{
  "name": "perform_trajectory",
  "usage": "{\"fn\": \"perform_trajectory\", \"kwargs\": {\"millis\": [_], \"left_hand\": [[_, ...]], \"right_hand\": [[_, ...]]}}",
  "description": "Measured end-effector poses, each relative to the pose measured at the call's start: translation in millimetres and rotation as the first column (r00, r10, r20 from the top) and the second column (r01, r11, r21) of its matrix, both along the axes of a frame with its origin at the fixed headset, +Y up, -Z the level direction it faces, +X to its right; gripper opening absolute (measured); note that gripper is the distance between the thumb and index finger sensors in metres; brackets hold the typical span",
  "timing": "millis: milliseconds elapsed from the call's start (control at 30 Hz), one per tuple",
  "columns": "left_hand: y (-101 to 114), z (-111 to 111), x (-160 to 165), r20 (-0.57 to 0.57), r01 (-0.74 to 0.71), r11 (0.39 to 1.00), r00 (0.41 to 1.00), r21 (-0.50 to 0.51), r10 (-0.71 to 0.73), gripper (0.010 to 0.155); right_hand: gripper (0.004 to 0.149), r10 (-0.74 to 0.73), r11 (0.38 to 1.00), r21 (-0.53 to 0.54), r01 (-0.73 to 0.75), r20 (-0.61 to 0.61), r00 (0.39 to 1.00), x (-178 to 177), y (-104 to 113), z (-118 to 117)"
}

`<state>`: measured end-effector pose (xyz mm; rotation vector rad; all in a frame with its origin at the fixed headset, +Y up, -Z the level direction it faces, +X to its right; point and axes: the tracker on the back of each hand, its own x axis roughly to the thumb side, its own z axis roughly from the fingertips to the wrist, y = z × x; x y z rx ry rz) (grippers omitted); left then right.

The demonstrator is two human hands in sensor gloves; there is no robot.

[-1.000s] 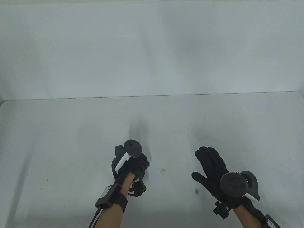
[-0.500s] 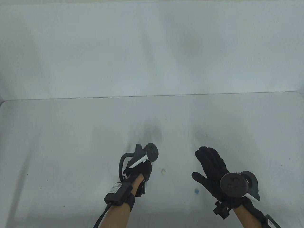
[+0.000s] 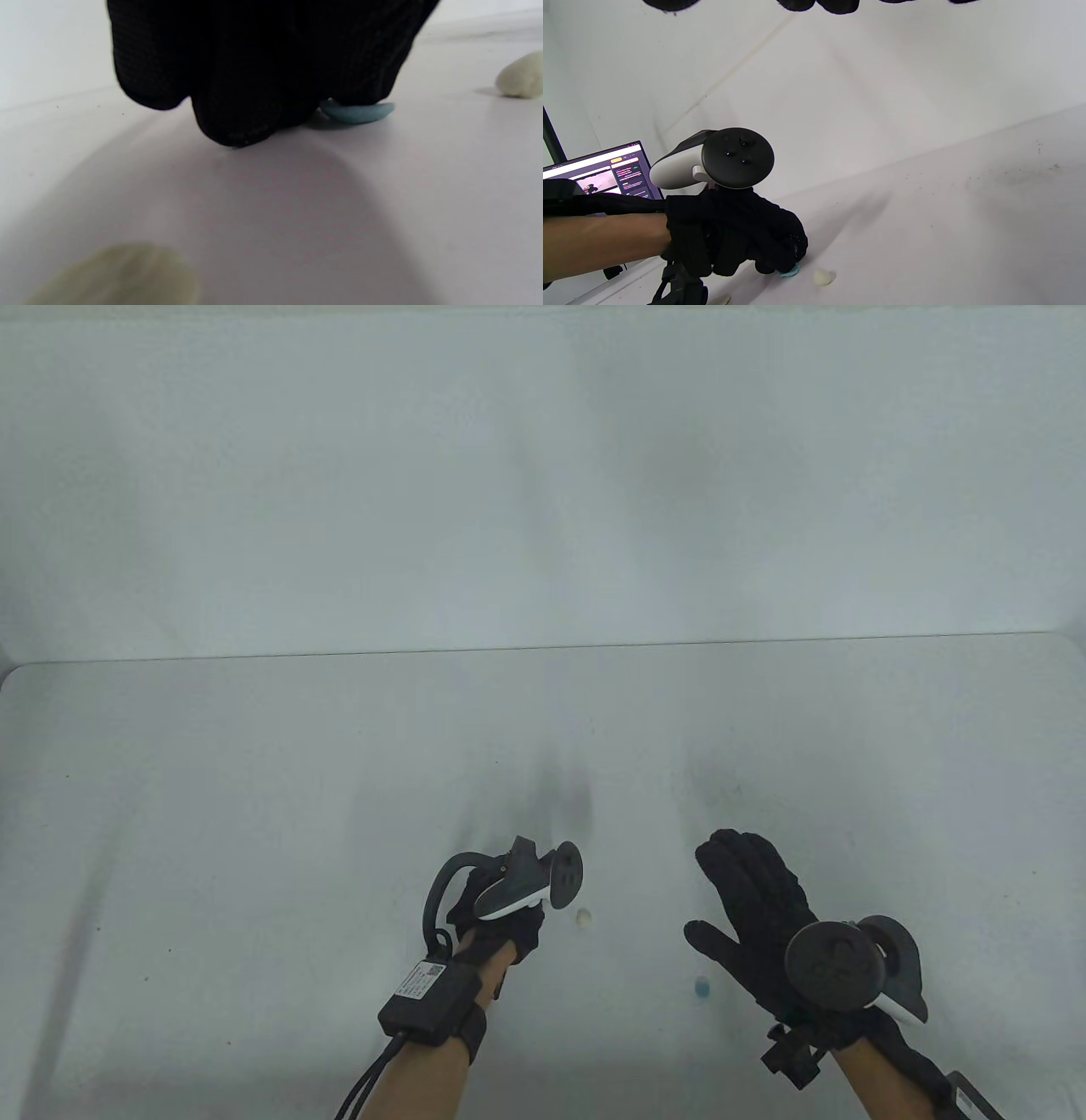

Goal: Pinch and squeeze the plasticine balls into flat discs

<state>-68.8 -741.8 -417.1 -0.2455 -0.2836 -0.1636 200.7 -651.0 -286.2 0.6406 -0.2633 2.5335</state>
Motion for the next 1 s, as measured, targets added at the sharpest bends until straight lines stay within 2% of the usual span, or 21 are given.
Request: {"fn": "perform_trajectory", "kwargs": {"millis": [100,267,400,600,733,867,1000], "left_hand": [[2,-1,-4,-0.002,-0.027,0.999,1.0,-0.022,0.027,0.047],[8,0,-14,-0.051,-0.162,0.985,0.986,-0.059,0.159,0.05],[26,10,-24,-0.031,-0.218,0.976,0.975,0.009,0.218,0.057],[71,41,-47,0.076,-0.4,0.907,0.917,0.135,0.393,0.074],[93,67,-59,0.168,-0.443,0.877,0.894,0.184,0.416,0.08],[98,91,-76,0.206,-0.503,0.843,0.86,0.189,0.467,0.084],[89,107,-86,0.217,-0.464,0.87,0.878,0.164,0.427,0.088]], "right_hand": [[0.077,-0.002,1.0,-0.002,0.002,-0.001,1.0,0,0,-1],[0.077,0.0,1.0,0.0,0.0,-0.001,1.0,0,0,0],[0.077,-0.002,1.0,0.0,0.002,0.001,1.0,0,0,0],[0.077,0.003,1.0,-0.001,-0.003,0.002,1.0,0,0,0],[0.077,0.008,1.0,-0.005,-0.008,0.007,1.0,0,-1,-1],[0.077,0.019,1.0,-0.019,-0.019,0.003,1.0,-2,-3,-2],[0.077,0.053,0.998,-0.029,-0.052,0.006,0.999,-4,-6,-2]]}}
